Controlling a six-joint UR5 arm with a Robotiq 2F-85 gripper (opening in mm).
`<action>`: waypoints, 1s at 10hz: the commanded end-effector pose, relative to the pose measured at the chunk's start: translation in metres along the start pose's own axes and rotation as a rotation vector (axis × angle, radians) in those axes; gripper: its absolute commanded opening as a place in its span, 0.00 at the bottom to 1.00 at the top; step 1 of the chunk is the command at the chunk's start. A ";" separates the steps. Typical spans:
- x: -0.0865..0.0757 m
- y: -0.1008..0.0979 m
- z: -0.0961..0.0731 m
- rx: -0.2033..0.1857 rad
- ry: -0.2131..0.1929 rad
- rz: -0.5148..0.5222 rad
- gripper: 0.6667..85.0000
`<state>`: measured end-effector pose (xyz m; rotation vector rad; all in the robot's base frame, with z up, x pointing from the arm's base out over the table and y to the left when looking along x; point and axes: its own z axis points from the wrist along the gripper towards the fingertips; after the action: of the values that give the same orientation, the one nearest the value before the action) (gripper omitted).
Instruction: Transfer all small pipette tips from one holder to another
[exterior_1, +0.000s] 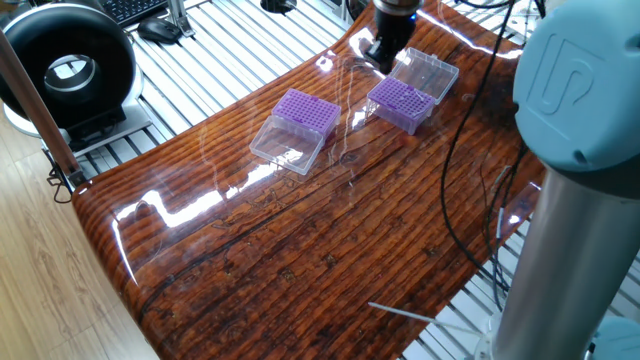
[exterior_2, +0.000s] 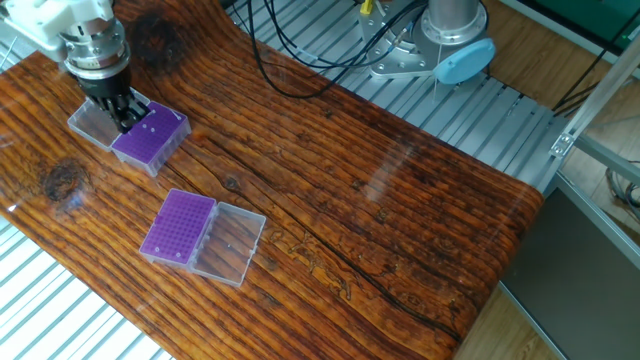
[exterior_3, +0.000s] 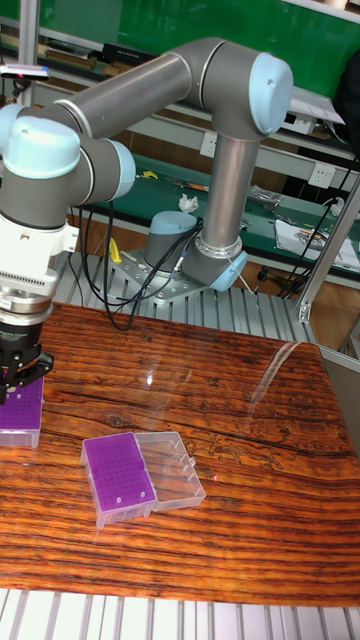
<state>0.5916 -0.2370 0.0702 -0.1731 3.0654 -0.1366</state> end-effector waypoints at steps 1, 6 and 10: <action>0.002 0.000 -0.001 -0.010 -0.003 0.009 0.00; 0.008 0.005 -0.002 -0.032 0.013 0.025 0.00; 0.005 0.005 -0.001 -0.034 0.005 0.014 0.00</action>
<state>0.5836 -0.2352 0.0699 -0.1579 3.0838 -0.1075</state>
